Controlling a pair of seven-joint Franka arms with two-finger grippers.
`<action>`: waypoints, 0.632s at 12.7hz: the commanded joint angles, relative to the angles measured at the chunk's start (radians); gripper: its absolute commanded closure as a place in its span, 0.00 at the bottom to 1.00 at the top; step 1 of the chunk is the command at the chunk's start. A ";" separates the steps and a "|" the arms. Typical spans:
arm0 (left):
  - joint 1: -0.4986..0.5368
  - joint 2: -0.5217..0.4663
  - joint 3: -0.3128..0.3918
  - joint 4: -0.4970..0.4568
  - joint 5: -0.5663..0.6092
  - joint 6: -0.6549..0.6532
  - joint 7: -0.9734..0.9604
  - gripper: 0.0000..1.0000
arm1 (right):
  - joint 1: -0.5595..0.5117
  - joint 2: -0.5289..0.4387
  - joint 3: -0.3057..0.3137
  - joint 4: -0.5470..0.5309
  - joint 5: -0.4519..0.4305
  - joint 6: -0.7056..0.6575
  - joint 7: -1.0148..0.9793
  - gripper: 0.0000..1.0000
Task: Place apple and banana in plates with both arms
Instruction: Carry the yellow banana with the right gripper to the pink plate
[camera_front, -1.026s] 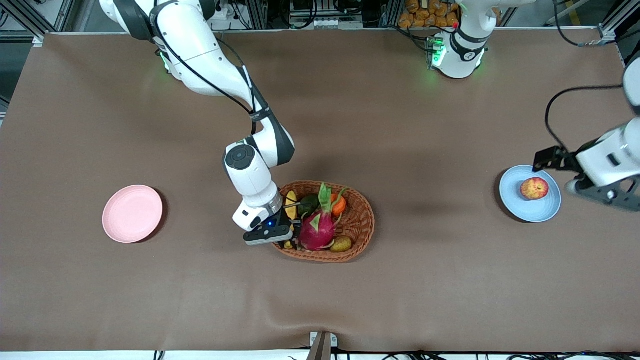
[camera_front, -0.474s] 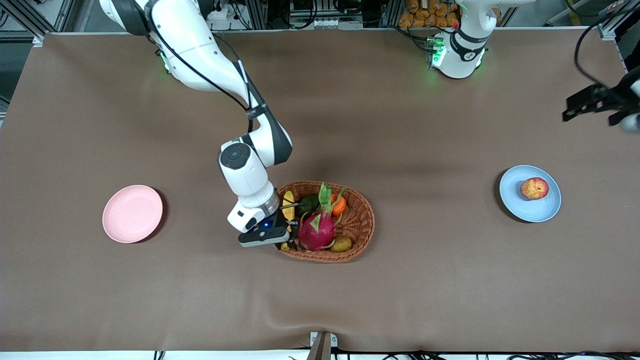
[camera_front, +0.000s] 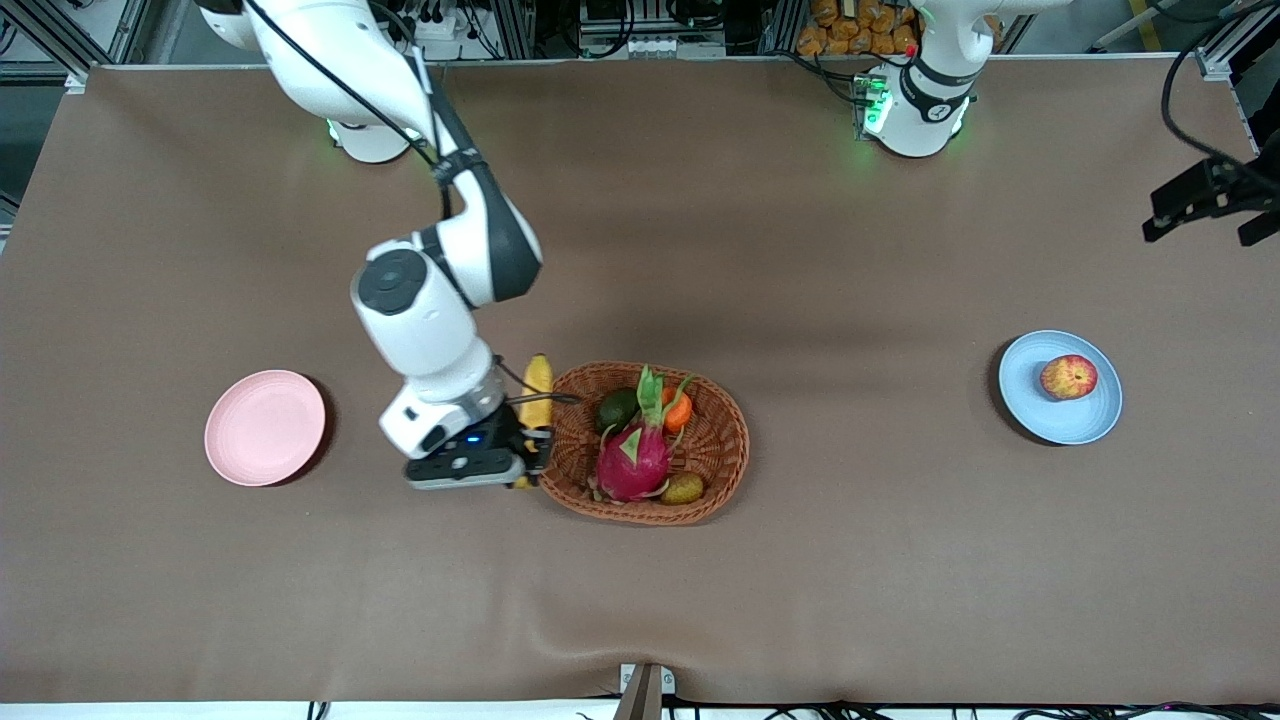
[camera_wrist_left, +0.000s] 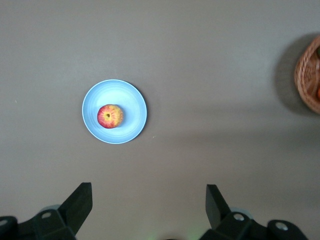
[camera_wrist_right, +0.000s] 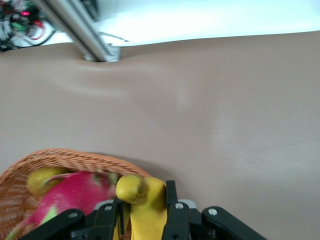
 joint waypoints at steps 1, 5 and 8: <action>-0.008 0.023 -0.003 0.037 0.001 -0.003 -0.049 0.00 | -0.006 -0.055 -0.098 -0.033 -0.010 -0.208 -0.008 1.00; -0.008 0.031 -0.020 0.036 -0.020 0.021 -0.066 0.00 | -0.007 -0.073 -0.283 -0.090 -0.008 -0.410 -0.213 1.00; -0.007 0.028 -0.020 0.026 -0.027 0.026 -0.111 0.00 | -0.093 -0.131 -0.321 -0.247 0.001 -0.304 -0.407 1.00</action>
